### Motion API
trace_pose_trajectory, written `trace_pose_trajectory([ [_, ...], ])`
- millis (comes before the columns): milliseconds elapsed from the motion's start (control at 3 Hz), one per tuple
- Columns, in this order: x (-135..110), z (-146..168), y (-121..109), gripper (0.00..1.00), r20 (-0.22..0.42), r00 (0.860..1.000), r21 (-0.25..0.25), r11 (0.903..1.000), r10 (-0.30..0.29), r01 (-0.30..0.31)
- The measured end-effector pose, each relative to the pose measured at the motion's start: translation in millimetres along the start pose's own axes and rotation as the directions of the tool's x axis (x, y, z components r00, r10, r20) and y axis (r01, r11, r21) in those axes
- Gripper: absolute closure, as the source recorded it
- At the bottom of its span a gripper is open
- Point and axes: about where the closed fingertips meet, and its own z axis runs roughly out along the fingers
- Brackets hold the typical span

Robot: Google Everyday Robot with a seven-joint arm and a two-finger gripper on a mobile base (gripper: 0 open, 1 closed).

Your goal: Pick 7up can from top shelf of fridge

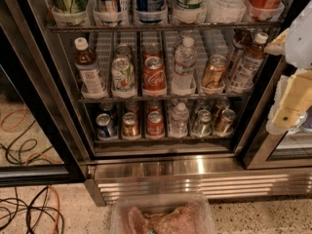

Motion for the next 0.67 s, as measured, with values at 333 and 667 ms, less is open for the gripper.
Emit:
trace_pose_trajectory([
  [333, 0.0, 0.0, 0.0, 0.00, 0.000, 1.000, 0.000, 1.0000, 0.000, 0.000],
  [667, -2.0, 2.3, -3.9, 0.00, -0.008, 0.996, 0.002, 0.9962, 0.088, -0.088],
])
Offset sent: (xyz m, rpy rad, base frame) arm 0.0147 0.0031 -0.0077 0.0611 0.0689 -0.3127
